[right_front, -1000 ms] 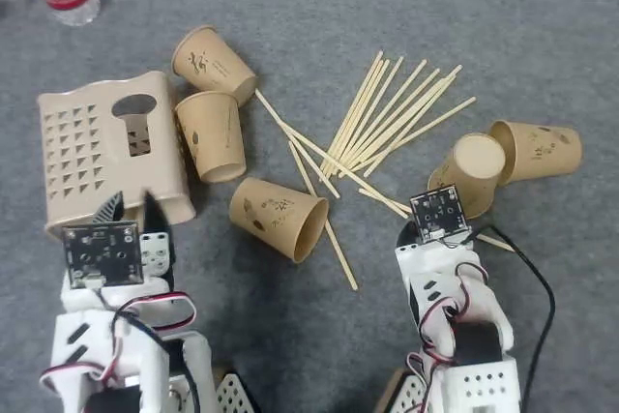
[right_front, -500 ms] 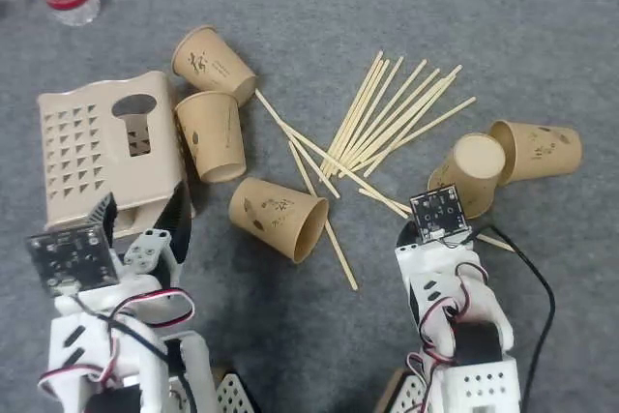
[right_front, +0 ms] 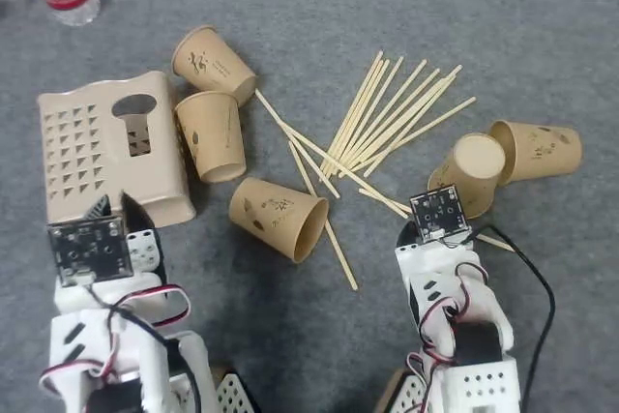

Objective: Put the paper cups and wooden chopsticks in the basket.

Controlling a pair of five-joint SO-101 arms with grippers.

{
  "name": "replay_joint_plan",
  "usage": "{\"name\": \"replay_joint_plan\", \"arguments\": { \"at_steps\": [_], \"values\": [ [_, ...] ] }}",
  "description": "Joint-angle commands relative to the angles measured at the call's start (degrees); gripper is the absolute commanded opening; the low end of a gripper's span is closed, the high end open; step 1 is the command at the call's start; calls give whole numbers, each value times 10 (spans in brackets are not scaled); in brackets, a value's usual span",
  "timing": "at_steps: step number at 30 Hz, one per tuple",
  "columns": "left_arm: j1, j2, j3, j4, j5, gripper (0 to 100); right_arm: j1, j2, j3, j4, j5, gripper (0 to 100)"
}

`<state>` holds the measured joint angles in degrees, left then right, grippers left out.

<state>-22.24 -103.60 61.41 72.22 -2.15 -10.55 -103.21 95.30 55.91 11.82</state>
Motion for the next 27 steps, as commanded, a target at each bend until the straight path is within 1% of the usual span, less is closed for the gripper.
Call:
{"name": "replay_joint_plan", "arguments": {
  "at_steps": [1, 4, 7, 11, 14, 17, 19, 22, 25, 27],
  "values": [
    [-8, -7, 5, -9, 7, 16, -1, -7, 11, 4, 0, 9],
    [-33, -6, 0, -42, 3, 24, -1, -7, 11, 4, 0, 9],
    [-40, 8, -48, -56, 4, 78, -1, -7, 11, 4, 0, 9],
    [-36, 96, -169, -55, 5, 89, -1, -7, 11, 4, 0, 9],
    [-38, 172, -283, -53, 44, 89, -1, -7, 11, 3, 0, 9],
    [-36, 233, -415, 1, 101, 89, -1, -7, 11, 3, 0, 9],
    [-33, 270, -494, 40, 119, 90, -1, -7, 11, 3, 0, 9],
    [-11, 338, -586, 78, 120, 90, -1, -7, 11, 3, 0, 9],
    [-3, 421, -664, 134, 117, 92, -1, -7, 11, 3, 0, 9],
    [1, 489, -719, 170, 98, 93, -1, -7, 11, 3, 0, 9]
  ]
}}
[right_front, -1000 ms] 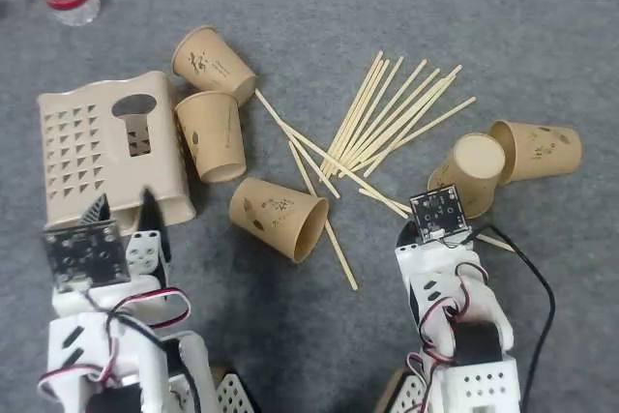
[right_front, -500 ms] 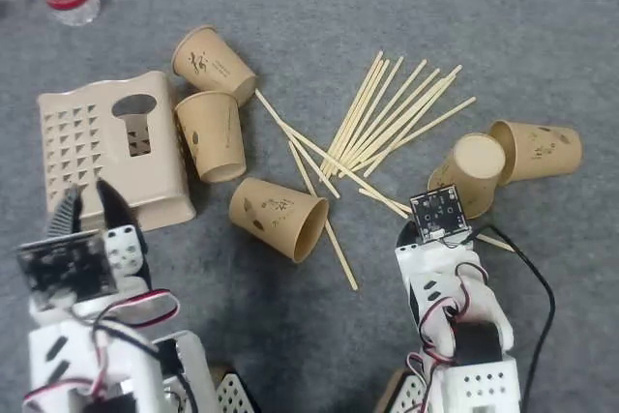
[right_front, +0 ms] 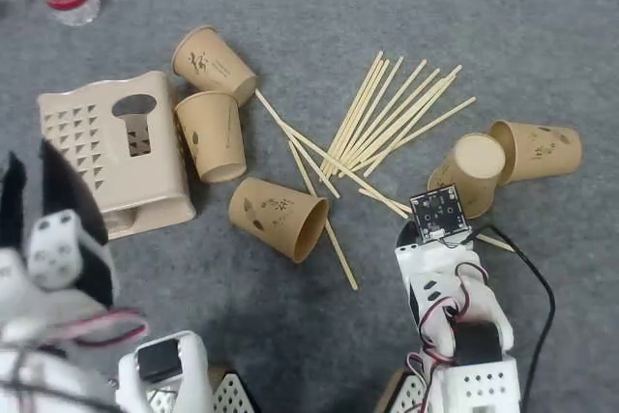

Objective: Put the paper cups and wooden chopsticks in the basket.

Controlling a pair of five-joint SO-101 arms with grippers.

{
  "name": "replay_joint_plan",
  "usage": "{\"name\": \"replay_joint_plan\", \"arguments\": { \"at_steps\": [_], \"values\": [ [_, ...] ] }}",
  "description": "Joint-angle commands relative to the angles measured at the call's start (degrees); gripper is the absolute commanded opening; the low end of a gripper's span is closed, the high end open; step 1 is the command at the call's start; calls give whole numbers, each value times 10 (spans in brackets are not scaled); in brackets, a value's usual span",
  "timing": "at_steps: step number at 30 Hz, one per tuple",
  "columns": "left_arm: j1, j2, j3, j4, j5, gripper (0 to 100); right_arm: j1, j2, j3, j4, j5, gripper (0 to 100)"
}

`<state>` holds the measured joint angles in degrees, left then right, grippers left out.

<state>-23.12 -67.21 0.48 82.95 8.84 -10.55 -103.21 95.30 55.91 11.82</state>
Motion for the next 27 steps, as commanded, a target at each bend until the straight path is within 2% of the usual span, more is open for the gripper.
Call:
{"name": "replay_joint_plan", "arguments": {
  "at_steps": [1, 6, 12, 17, 27],
  "values": [
    [11, 161, -138, 82, -25, 93, -1, -7, 11, 3, 0, 9],
    [8, 366, -273, 180, -70, 93, -1, -7, 11, 3, 0, 9],
    [-12, 519, -327, 174, -76, 94, -1, -7, 11, 3, 0, 9],
    [3, 643, -395, 174, -148, 94, -2, -7, 11, 3, 0, 9],
    [28, 904, -558, 156, -150, 120, -2, -7, 11, 3, 1, 9]
  ]
}}
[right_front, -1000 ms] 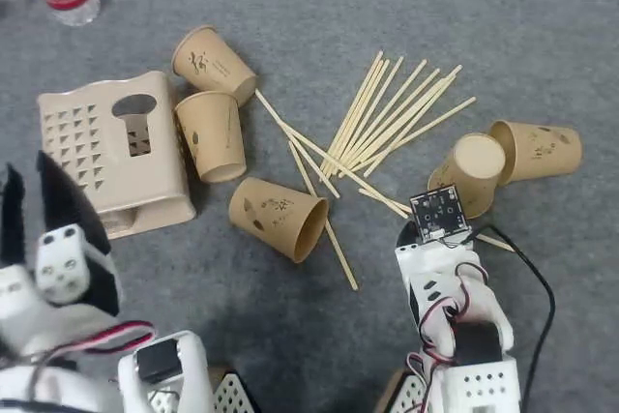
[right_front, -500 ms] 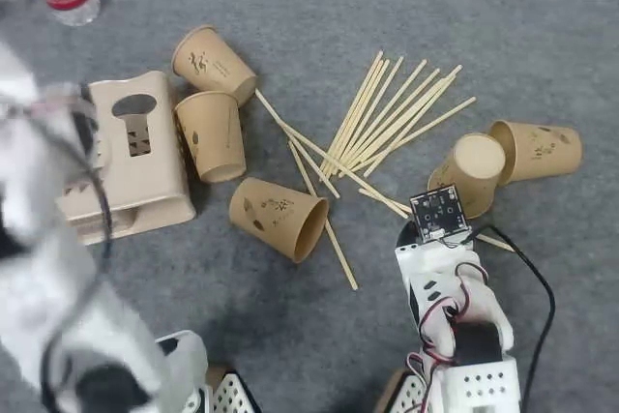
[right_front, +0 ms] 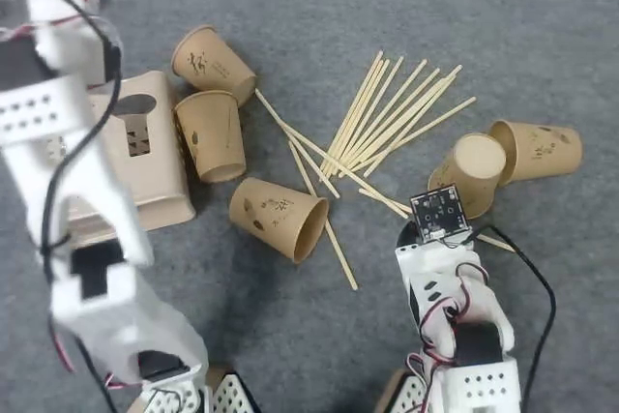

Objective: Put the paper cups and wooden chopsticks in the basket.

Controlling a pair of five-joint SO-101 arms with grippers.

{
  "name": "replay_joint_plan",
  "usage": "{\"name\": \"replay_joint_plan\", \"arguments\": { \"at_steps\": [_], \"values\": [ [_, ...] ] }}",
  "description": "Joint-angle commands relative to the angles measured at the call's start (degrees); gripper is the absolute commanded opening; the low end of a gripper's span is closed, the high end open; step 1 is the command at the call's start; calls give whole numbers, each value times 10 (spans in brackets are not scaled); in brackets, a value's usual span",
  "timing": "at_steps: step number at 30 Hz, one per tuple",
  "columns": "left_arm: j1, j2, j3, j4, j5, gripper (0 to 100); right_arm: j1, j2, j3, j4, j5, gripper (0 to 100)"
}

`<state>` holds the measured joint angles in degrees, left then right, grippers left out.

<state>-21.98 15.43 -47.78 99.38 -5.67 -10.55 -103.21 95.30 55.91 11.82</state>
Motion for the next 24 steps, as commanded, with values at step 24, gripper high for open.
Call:
{"name": "replay_joint_plan", "arguments": {
  "at_steps": [24],
  "values": [
    [17, 405, -244, -11, -5, 169, -2, -7, 11, 3, 1, 9]
  ]
}}
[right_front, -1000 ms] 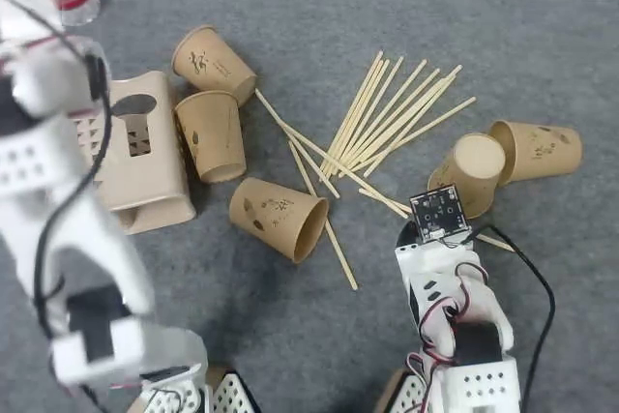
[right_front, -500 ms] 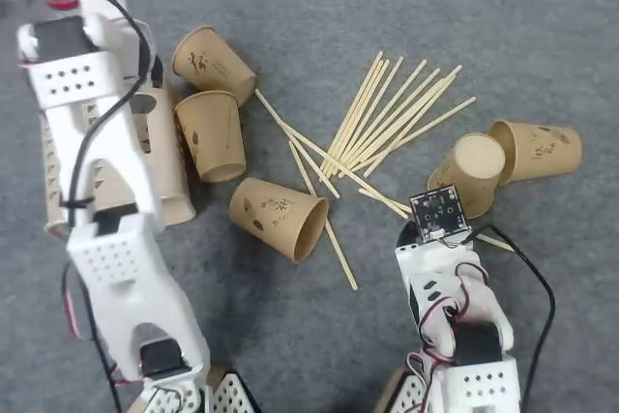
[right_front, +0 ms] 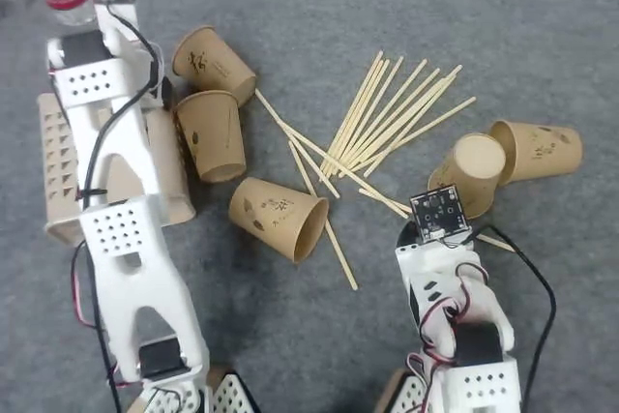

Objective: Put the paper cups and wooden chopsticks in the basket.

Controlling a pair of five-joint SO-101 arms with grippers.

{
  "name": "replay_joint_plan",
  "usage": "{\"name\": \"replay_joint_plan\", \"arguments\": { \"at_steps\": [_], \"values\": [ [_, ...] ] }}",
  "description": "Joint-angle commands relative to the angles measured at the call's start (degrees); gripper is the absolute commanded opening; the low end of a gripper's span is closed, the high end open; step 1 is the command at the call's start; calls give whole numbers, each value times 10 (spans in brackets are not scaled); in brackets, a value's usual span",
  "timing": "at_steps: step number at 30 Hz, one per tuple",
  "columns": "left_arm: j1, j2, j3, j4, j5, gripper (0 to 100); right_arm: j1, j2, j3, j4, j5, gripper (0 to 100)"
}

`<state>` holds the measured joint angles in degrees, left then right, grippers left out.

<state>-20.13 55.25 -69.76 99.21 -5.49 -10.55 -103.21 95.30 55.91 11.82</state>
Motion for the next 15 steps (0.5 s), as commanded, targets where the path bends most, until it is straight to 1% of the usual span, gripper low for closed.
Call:
{"name": "replay_joint_plan", "arguments": {
  "at_steps": [1, 8, 15],
  "values": [
    [-2, 11, -24, -10, -7, 169, -2, -7, 11, 3, 1, 9],
    [-3, 28, -24, -37, -10, 167, -3, -7, 11, 3, 1, 9],
    [-1, 50, -24, -96, -8, 166, -3, -7, 11, 4, 1, 9]
  ]
}}
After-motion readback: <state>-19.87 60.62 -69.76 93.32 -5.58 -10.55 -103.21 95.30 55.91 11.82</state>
